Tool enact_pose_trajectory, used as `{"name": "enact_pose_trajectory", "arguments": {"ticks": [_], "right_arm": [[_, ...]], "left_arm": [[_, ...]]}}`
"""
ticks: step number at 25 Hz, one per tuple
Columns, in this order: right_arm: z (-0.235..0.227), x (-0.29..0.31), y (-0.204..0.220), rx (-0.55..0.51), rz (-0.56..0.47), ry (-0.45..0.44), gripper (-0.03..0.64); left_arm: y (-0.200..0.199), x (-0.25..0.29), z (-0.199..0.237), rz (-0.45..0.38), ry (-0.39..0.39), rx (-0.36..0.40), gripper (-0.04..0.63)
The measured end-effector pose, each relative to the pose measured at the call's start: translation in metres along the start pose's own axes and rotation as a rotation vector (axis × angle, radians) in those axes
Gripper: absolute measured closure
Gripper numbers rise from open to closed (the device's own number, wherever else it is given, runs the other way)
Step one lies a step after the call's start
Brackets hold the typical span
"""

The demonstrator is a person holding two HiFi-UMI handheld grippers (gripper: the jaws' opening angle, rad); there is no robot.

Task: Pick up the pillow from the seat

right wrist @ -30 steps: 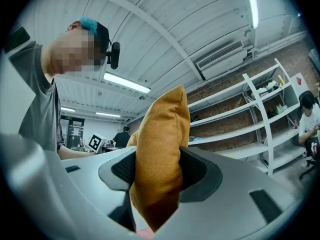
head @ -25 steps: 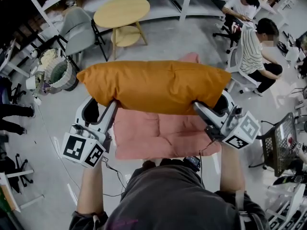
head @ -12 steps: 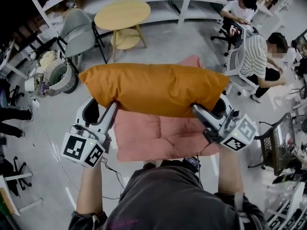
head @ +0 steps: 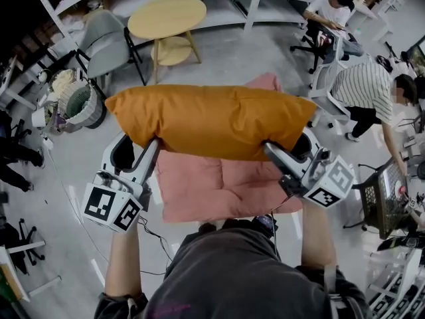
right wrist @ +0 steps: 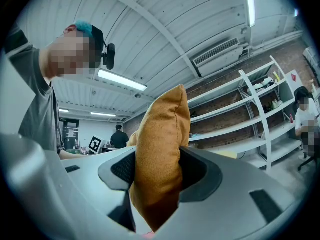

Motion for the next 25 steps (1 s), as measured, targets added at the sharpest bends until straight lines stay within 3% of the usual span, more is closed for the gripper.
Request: {"name": "enact_pose_trajectory", "arguments": {"ticks": [25], "right_arm": [[-0.016,-0.006,0.013,0.032,0.021,0.009,0.388]], "left_arm": [[0.014,0.016,-0.003,0.029,0.001,-0.021,0.371]]}}
Point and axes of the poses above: the fingertips, and each gripper's own axes: x forward along the fingers, z to its left, y out of its underside, the point moved 4 cm from there along -x, backward along the fingers, and after that the axes turned 4 degrees about -y, right-handed, at the moved point
